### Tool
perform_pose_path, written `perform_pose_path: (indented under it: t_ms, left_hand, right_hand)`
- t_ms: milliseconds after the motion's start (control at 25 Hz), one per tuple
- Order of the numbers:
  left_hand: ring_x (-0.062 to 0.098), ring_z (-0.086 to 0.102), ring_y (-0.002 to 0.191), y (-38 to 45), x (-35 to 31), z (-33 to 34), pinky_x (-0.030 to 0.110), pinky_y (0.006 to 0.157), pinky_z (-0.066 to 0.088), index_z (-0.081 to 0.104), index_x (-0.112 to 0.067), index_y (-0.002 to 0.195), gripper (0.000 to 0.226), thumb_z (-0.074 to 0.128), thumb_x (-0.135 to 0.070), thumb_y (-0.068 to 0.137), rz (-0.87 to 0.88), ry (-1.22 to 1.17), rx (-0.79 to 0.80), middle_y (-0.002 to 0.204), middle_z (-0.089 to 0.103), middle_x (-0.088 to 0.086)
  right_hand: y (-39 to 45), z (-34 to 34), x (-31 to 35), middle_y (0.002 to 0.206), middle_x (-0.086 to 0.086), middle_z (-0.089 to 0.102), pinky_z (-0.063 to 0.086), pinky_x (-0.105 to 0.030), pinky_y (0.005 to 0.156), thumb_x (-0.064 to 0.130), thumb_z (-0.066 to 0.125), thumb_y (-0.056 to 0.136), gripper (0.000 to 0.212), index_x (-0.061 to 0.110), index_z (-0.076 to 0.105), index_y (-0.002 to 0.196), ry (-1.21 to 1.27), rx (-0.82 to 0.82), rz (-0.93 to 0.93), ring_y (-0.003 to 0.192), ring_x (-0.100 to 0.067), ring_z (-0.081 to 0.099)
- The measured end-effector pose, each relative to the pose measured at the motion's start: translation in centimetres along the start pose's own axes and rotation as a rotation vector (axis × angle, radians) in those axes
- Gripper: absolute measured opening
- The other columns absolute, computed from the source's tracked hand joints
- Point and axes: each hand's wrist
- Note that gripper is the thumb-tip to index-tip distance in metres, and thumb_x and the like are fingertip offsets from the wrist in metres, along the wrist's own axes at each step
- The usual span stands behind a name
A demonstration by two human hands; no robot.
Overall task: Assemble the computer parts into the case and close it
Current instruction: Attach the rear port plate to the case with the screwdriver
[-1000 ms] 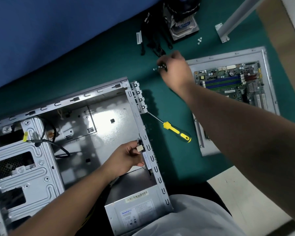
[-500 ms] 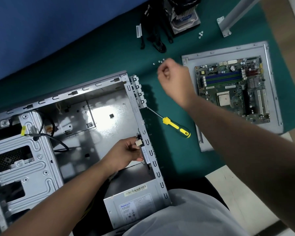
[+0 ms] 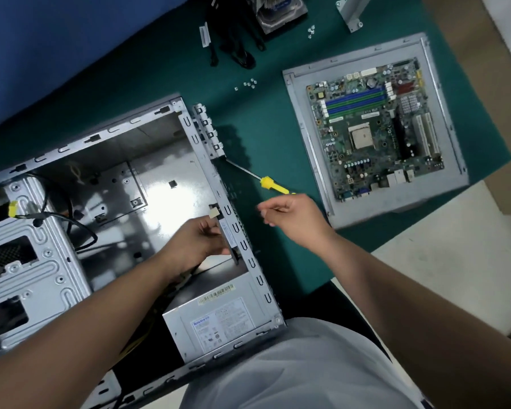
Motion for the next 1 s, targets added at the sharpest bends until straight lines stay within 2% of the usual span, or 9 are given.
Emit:
perform_pose_path:
  t_ms: [120,200,320,400,560,720,880,1000]
  left_hand:
    - [0.024,0.073,0.085,-0.1,0.0,0.3,0.03,0.079,0.06,0.069,0.015,0.099,0.014,0.06,0.019,0.089,0.021,-0.005,-0.014,0.096,0.077,0.021]
    - [0.022,0.073,0.083,-0.2,-0.2,0.4,0.027,0.076,0.059,0.065,0.019,0.098,0.01,0.061,0.018,0.089,0.033,0.004,-0.024,0.093,0.076,0.021]
    - [0.012,0.071,0.069,-0.7,-0.9,0.7,0.021,0.067,0.056,0.068,0.01,0.088,0.012,0.059,0.019,0.089,0.033,0.045,-0.014,0.077,0.076,0.005]
    - [0.01,0.069,0.066,-0.9,-1.3,0.8,0.019,0.064,0.054,0.067,0.005,0.083,0.018,0.057,0.019,0.091,0.014,0.063,0.009,0.073,0.074,0.002]
    - [0.006,0.07,0.062,-1.4,-2.2,1.1,0.014,0.06,0.053,0.068,-0.001,0.081,0.027,0.055,0.019,0.092,-0.015,0.078,0.026,0.069,0.075,-0.001]
    - [0.002,0.071,0.061,-1.6,-3.0,1.4,0.011,0.058,0.052,0.069,-0.006,0.076,0.033,0.055,0.02,0.09,-0.025,0.12,0.028,0.066,0.075,-0.005]
    - [-0.002,0.071,0.063,-1.5,-3.2,1.4,0.008,0.059,0.051,0.068,-0.009,0.076,0.036,0.054,0.021,0.089,-0.03,0.174,0.021,0.065,0.074,-0.01]
    - [-0.002,0.071,0.063,-1.4,-3.3,1.5,0.008,0.058,0.051,0.069,-0.011,0.076,0.039,0.054,0.022,0.089,-0.029,0.175,0.014,0.065,0.074,-0.011]
  right_hand:
    - [-0.7,0.3,-1.1,0.078,0.0,0.077,0.058,-0.031,0.077,0.007,0.072,0.086,0.028,0.034,0.078,0.081,0.042,0.015,0.044,0.065,-0.007,0.067]
    - [-1.2,0.9,-1.7,0.076,0.001,0.077,0.058,-0.032,0.079,0.01,0.074,0.08,0.027,0.037,0.078,0.08,0.052,0.04,0.068,0.067,-0.008,0.068]
    - [-1.7,1.8,-2.3,0.073,0.0,0.076,0.058,-0.026,0.071,0.005,0.078,0.082,0.025,0.029,0.078,0.079,0.128,0.109,0.109,0.063,-0.009,0.069]
    - [-2.0,2.2,-2.6,0.073,0.001,0.076,0.058,-0.023,0.067,0.003,0.077,0.086,0.022,0.025,0.077,0.081,0.169,0.127,0.12,0.062,-0.009,0.07]
    - [-2.5,2.3,-2.9,0.08,-0.001,0.077,0.06,-0.026,0.074,0.008,0.078,0.088,0.017,0.024,0.078,0.083,0.216,0.118,0.144,0.071,-0.012,0.072]
    - [-2.8,2.3,-3.1,0.088,0.006,0.078,0.057,-0.024,0.086,0.017,0.082,0.086,0.008,0.025,0.08,0.087,0.186,0.131,0.178,0.081,-0.005,0.071]
    - [-3.1,2.5,-3.3,0.091,0.005,0.079,0.053,-0.033,0.097,0.019,0.083,0.084,0.012,0.031,0.081,0.084,0.259,0.134,0.225,0.086,-0.006,0.068]
    - [-2.9,2.5,-3.4,0.088,0.006,0.078,0.053,-0.035,0.099,0.019,0.083,0.084,0.017,0.036,0.081,0.082,0.308,0.149,0.233,0.081,-0.005,0.066]
Point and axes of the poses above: each hand's wrist, its own y-axis towards the middle knuckle, its own z-axis out of the palm, x = y × z
